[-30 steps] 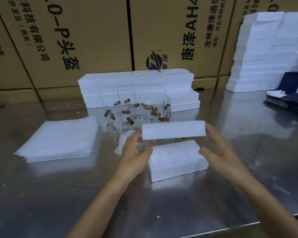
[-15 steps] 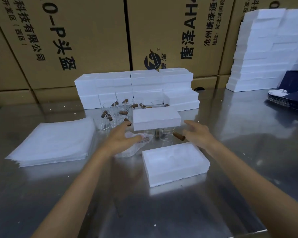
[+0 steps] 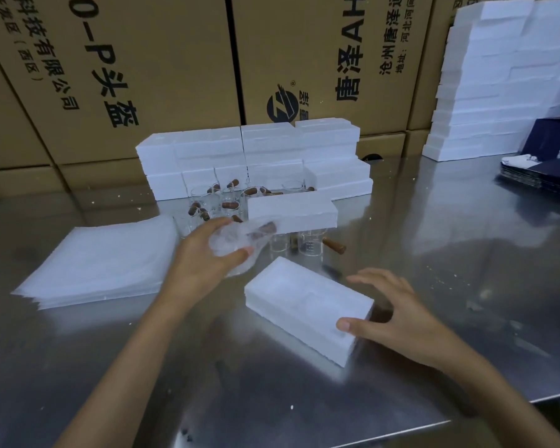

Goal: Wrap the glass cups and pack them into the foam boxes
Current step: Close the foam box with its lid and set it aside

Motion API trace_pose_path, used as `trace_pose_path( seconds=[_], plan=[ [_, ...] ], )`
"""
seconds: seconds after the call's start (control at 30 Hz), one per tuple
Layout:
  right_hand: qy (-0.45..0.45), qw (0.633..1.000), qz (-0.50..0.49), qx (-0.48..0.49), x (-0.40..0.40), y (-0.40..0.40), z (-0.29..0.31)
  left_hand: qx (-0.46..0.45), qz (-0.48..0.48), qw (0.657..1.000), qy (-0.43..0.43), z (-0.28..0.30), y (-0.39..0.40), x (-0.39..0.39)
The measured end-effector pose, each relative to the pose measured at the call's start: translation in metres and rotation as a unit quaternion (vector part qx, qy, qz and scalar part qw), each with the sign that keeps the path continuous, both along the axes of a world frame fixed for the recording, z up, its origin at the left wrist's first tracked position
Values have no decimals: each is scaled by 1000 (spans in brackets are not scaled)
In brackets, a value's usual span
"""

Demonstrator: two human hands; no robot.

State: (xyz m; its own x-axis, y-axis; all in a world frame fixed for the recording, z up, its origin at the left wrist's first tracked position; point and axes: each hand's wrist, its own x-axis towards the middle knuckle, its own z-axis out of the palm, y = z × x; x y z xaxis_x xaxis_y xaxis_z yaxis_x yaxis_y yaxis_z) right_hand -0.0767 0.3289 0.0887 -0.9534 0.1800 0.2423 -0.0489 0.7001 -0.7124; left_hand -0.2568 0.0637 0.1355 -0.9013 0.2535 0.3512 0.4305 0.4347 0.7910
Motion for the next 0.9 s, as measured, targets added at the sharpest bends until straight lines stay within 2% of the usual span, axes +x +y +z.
trace_pose_path(
  seconds=[0.17,0.23,0.47,0.7,0.8,0.9],
  plan=[
    [-10,991,19,-133,-13,-11,0,-26,-148,989,-3,23,17,27],
    [-21,989,44,-138,-23,-9,1,-39,-171,984,-11,24,22,30],
    [-21,991,50,-122,-58,-12,-1,-116,-188,975,-34,4,18,24],
    [-13,988,104,-110,-79,-15,8,-168,-181,969,16,-20,7,15],
    [-10,988,105,-117,-84,-13,9,-156,-164,973,36,-31,8,19],
    [-19,989,98,-105,-87,-10,7,-109,-162,981,16,-43,7,25]
  ],
)
